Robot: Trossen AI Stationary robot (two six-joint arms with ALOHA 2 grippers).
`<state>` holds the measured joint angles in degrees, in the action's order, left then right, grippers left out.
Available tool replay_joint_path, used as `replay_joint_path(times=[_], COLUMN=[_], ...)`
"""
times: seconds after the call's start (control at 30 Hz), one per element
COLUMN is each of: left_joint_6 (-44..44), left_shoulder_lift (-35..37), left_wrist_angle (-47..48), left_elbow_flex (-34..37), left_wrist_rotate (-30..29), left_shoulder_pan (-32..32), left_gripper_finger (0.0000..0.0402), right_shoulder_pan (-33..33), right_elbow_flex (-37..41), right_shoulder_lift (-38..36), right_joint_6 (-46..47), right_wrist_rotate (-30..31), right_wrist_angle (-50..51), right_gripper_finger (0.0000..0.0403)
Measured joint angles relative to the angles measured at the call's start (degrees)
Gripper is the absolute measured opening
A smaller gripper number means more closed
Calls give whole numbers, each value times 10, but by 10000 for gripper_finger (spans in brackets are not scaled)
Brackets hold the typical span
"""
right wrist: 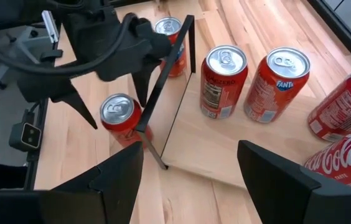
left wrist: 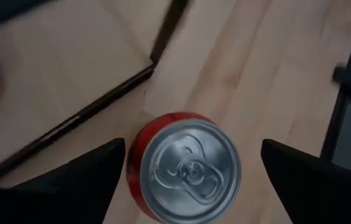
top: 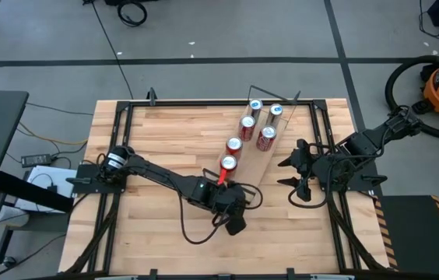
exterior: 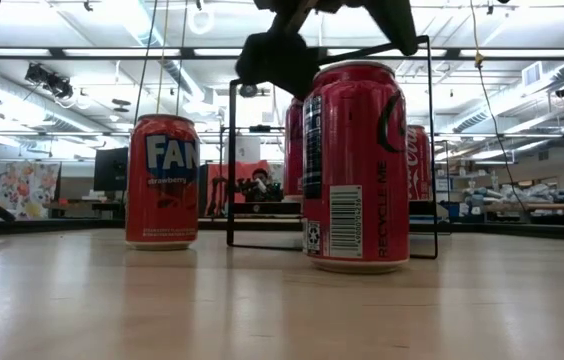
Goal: Place canned beverage on shelf
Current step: Put the red-black soda can on the shelf aligned with the other red-black soda can
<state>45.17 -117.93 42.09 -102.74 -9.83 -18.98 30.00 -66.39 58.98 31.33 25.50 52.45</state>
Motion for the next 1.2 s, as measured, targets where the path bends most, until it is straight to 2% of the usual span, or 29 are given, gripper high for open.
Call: replay_joint_path(times=[0.2,0.3,0.53,0.83,0.97,1.13,1.2], left_joint_6=[-172,-208,-171,-26,33,-4,-33], left_shoulder_lift=[2,3,3,3,3,3,3], left_wrist_angle=[7,21,27,57,55,54,55], left_elbow_flex=[0,0,0,0,0,0,0], left_wrist_rotate=[35,59,88,148,197,200,181], left_shoulder_pan=[1,5,1,-20,-32,-47,-50], left_gripper_finger=[387,388,388,388,388,388,388], right_shoulder_pan=[0,0,0,0,0,0,1], right_elbow_flex=[0,0,0,0,0,0,2], right_shoulder_lift=[0,0,0,0,0,1,7], right_joint_6=[5,14,20,12,-1,-10,-10], right_wrist_rotate=[0,0,1,1,-27,-73,-94], right_wrist_angle=[0,0,0,0,4,5,-7], right_gripper_finger=[269,269,269,269,269,269,269])
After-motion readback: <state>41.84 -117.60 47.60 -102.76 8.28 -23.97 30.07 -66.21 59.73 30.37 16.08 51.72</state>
